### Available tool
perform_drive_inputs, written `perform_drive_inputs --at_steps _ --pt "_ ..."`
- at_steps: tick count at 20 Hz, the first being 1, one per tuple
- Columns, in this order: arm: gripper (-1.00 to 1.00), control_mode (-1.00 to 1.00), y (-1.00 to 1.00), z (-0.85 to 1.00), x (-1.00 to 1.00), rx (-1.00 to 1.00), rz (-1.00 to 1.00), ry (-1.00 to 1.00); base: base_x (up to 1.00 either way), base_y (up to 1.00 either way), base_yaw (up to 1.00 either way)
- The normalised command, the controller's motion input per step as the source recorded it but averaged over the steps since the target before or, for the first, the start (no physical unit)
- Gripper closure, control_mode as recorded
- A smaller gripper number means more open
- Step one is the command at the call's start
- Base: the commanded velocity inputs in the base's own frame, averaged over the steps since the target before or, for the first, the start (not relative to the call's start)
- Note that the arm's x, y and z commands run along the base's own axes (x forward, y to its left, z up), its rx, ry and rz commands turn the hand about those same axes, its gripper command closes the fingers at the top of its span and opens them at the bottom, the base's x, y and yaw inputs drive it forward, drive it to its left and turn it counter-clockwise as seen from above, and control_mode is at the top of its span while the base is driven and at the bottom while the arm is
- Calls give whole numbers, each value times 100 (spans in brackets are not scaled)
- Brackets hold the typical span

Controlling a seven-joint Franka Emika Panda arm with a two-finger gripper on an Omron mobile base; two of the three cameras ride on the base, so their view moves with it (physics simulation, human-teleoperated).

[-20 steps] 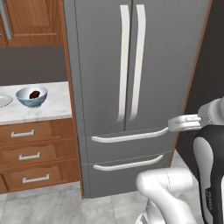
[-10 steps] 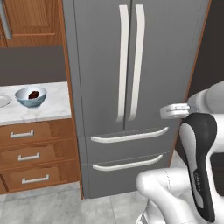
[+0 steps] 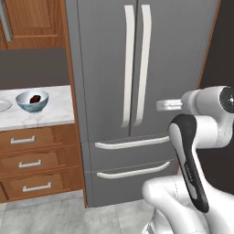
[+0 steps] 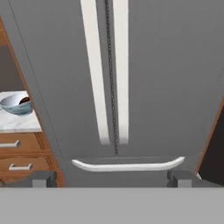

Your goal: Place one of the steaks on the plate and the other in the bowl. Then place the bowl in the fridge.

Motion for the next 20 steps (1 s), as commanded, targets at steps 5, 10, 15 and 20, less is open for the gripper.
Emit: perform_drive_inputs --at_steps 5,10,15,20 --pt "-100 -100 -15 0 85 0 0 0 0 0 0" --pt "-100 -100 -5 -5 98 0 0 0 0 0 0" --pt "-100 -100 0 -1 92 0 0 0 0 0 0" --pt "-100 -100 -1 -4 92 0 0 0 0 0 0"
